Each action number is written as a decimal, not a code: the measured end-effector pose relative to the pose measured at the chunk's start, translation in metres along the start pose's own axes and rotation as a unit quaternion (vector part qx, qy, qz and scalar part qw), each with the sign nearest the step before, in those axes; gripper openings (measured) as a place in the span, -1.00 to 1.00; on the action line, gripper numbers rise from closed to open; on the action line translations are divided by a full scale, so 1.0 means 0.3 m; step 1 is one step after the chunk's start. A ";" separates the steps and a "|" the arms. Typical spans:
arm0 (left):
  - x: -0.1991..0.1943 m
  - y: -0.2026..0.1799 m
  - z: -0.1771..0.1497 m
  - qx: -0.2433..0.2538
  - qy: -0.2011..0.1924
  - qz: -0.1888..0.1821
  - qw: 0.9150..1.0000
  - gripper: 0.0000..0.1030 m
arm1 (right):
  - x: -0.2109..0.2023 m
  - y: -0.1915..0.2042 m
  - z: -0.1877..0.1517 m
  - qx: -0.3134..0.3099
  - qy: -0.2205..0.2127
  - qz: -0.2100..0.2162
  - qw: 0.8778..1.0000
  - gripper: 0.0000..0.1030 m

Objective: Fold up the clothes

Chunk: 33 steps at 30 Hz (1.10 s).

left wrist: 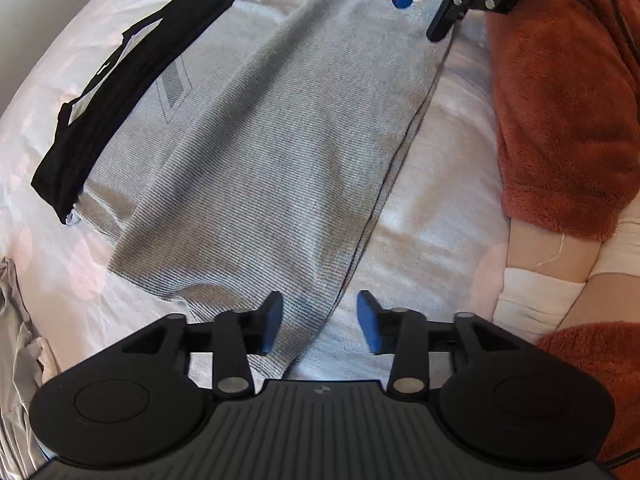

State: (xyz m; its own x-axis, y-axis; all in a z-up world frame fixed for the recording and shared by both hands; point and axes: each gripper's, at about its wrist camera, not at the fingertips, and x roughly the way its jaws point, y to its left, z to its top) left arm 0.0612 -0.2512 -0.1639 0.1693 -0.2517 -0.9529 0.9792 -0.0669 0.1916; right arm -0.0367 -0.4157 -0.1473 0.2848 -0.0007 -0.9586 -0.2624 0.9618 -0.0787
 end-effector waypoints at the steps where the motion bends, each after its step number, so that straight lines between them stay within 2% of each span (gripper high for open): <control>1: 0.007 -0.002 -0.001 0.003 0.004 0.002 1.000 -0.17 | 0.010 -0.009 -0.010 -0.011 0.016 0.005 1.000 -0.13; 3: 0.022 -0.006 -0.003 0.010 0.011 0.007 1.000 -0.15 | 0.025 -0.026 -0.020 -0.010 0.029 0.032 0.999 -0.16; 6: 0.044 -0.011 -0.005 0.020 0.022 0.014 0.999 -0.14 | 0.057 -0.028 -0.006 -0.016 0.049 0.063 0.997 -0.31; 13: 0.089 -0.018 -0.009 0.038 0.044 0.026 0.998 -0.15 | 0.119 0.024 0.026 -0.043 0.072 0.045 0.995 -0.32; 16: 0.096 -0.008 -0.006 0.031 0.043 0.021 0.998 -0.29 | 0.135 0.023 0.021 -0.033 0.074 0.044 0.996 -0.32; 18: 0.097 0.005 -0.003 0.018 0.042 0.025 0.999 -0.50 | 0.139 0.020 0.016 -0.027 0.073 0.044 0.996 -0.31; 19: 0.095 0.012 -0.002 0.011 0.041 0.031 0.999 -0.71 | 0.138 0.021 0.013 -0.026 0.072 0.044 0.996 -0.31; 20: 0.092 0.019 -0.002 0.003 0.039 0.035 0.999 -0.83 | 0.136 0.020 0.010 -0.024 0.071 0.044 0.996 -0.31; 25: 0.052 0.073 -0.008 -0.058 0.015 0.045 0.997 -0.89 | 0.124 0.022 -0.008 -0.017 0.061 0.041 0.997 -0.30; 26: 0.035 0.106 -0.009 -0.087 0.005 0.041 0.995 -0.89 | 0.123 0.024 -0.009 -0.019 0.061 0.039 0.997 -0.30; 28: -0.003 0.170 -0.007 -0.147 -0.019 0.025 0.989 -0.90 | 0.121 0.033 -0.009 -0.025 0.061 0.034 0.997 -0.29; 30: -0.043 0.230 -0.004 -0.204 -0.044 0.009 0.978 -0.90 | 0.121 0.041 -0.008 -0.030 0.062 0.028 0.997 -0.29; 33: -0.082 0.284 0.017 -0.244 -0.069 -0.001 0.967 -0.91 | 0.117 0.050 -0.012 -0.034 0.064 0.016 0.997 -0.28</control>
State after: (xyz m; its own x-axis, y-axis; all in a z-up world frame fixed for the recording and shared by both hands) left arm 0.1399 -0.2556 -0.1228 0.1841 -0.3801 -0.9064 0.9215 0.3875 0.0247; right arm -0.0339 -0.4024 -0.1832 0.1553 -0.0090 -0.9878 -0.3334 0.9408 -0.0610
